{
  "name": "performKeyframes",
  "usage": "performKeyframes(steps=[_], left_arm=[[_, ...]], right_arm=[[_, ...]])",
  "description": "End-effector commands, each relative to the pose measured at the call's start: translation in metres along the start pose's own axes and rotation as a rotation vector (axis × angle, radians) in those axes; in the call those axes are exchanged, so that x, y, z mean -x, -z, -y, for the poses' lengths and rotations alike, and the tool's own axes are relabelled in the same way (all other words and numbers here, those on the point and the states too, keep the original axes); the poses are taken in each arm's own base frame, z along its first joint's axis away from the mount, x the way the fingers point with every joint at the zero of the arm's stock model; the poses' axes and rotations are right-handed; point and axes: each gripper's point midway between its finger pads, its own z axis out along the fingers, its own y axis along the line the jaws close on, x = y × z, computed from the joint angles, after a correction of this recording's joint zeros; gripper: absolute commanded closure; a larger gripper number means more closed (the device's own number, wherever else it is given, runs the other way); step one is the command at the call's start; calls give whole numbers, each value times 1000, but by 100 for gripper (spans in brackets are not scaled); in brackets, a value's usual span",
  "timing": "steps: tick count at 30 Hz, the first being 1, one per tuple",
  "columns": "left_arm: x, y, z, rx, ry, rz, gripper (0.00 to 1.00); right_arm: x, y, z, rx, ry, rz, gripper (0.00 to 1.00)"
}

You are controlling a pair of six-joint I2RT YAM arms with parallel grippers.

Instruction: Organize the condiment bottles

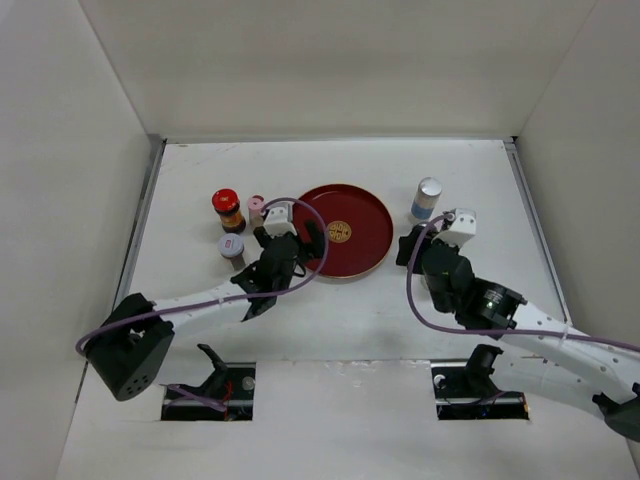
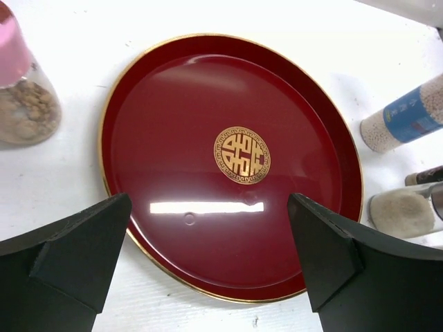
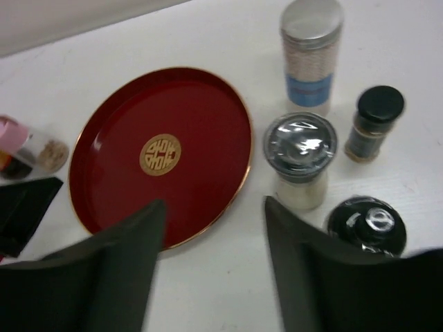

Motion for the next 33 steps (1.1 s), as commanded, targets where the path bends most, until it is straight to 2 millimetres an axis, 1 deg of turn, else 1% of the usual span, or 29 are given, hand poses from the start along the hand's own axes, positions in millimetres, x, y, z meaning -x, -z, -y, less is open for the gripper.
performKeyframes(steps=[1, 4, 5, 6, 9, 10, 12, 13, 14, 15, 16, 17, 18, 19, 21, 23, 24, 25, 26, 29, 32, 33], left_arm=[[54, 9, 18, -40, 71, 104, 0], [72, 19, 13, -31, 63, 126, 0], [78, 23, 12, -34, 54, 132, 0], [85, 26, 11, -28, 43, 142, 0], [112, 40, 3, 6, 28, 189, 0], [122, 46, -3, 29, 29, 212, 0], [136, 55, -12, 66, 30, 242, 0], [142, 60, -20, 96, 19, 253, 0], [145, 64, -29, 129, 5, 259, 7], [148, 68, -37, 156, -3, 263, 35], [148, 73, -45, 186, -11, 256, 58], [147, 78, -55, 228, -20, 246, 61], [143, 84, -72, 295, -35, 228, 59], [140, 87, -79, 328, -39, 215, 55], [127, 92, -95, 383, -23, 169, 38], [113, 93, -112, 454, -34, 117, 25], [106, 92, -120, 485, -38, 92, 19], [98, 90, -127, 512, -33, 74, 15], [92, 87, -134, 537, -24, 59, 12], [85, 73, -147, 574, -7, 32, 11], [81, 61, -160, 601, 13, 20, 10], [80, 58, -161, 595, 21, 20, 10]], right_arm=[[-1, -2, -43, 179, -11, -9, 43], [-14, -1, -67, 283, 7, -44, 76], [-15, 0, -72, 310, 14, -46, 85], [-17, 1, -77, 337, 8, -47, 90], [-23, 2, -91, 399, 14, -46, 93], [-25, 0, -94, 407, 24, -44, 93], [-28, -3, -101, 428, 29, -39, 92], [-27, -4, -106, 442, 30, -32, 91], [-27, -7, -109, 452, 29, -27, 90], [-27, -8, -113, 464, 23, -24, 88], [-27, -9, -116, 473, 16, -20, 85], [-27, -9, -119, 484, 12, -12, 83], [-29, -10, -120, 489, 10, -9, 78], [-31, -10, -121, 497, 5, -7, 73], [-37, -8, -122, 512, -4, -10, 65], [-48, -5, -126, 532, 3, -19, 46], [-53, -5, -126, 534, 10, -23, 40], [-59, -6, -127, 538, 15, -30, 33], [-64, -7, -128, 539, 21, -37, 29], [-76, -12, -134, 547, 44, -63, 25], [-88, -15, -139, 552, 65, -91, 25], [-90, -16, -140, 553, 69, -95, 25]])
